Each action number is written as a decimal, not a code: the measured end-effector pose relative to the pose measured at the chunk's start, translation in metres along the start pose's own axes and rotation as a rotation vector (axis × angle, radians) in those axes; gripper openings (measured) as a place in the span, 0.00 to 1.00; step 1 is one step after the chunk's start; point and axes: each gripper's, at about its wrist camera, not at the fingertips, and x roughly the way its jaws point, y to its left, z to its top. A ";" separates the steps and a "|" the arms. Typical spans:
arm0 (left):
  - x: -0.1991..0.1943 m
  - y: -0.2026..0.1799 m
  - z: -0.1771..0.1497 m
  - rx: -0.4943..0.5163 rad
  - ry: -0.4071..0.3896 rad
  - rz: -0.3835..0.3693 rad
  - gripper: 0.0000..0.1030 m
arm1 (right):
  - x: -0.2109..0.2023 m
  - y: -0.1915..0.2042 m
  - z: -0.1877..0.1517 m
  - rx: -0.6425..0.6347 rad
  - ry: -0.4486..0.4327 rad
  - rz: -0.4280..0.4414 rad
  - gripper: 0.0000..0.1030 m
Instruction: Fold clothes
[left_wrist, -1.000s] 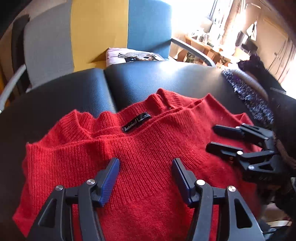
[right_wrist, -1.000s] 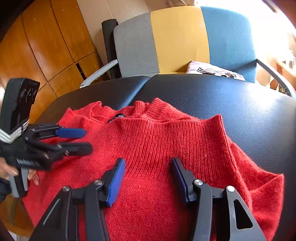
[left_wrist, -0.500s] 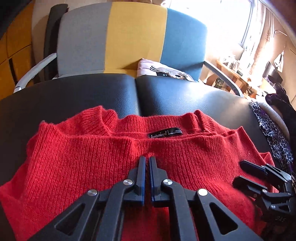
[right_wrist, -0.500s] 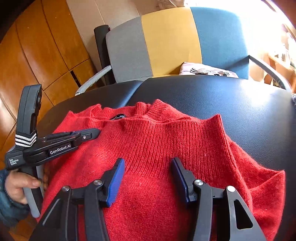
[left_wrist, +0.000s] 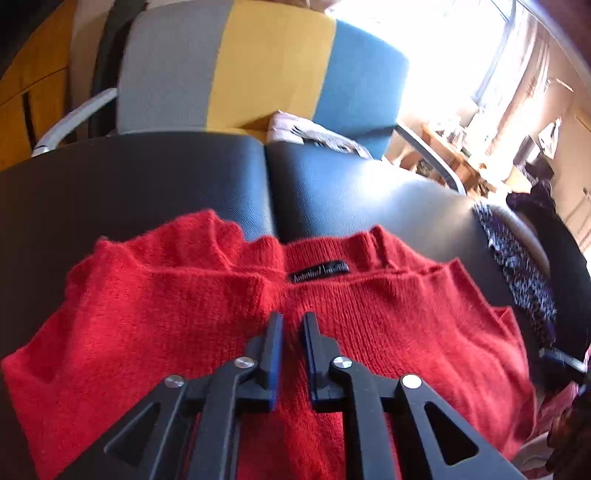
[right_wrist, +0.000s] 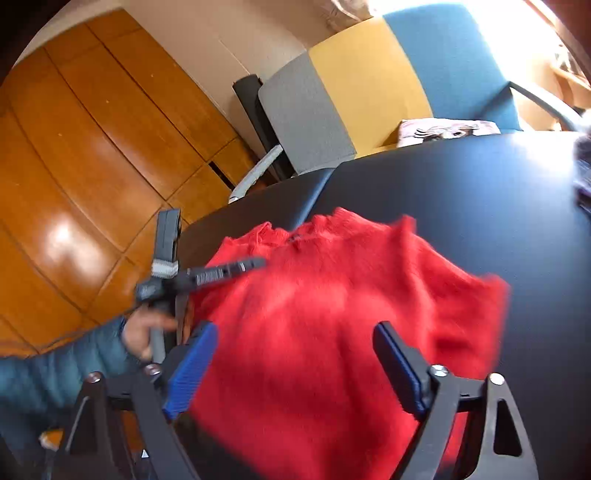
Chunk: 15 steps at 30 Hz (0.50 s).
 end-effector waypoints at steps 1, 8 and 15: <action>-0.008 -0.004 -0.002 0.000 -0.020 -0.015 0.11 | -0.012 -0.006 -0.009 0.008 0.010 -0.003 0.90; -0.030 -0.076 -0.032 0.190 -0.020 -0.155 0.12 | -0.026 -0.030 -0.062 0.066 0.109 0.080 0.90; -0.014 -0.137 -0.055 0.411 0.069 -0.229 0.12 | 0.012 -0.023 -0.047 0.001 0.159 0.181 0.90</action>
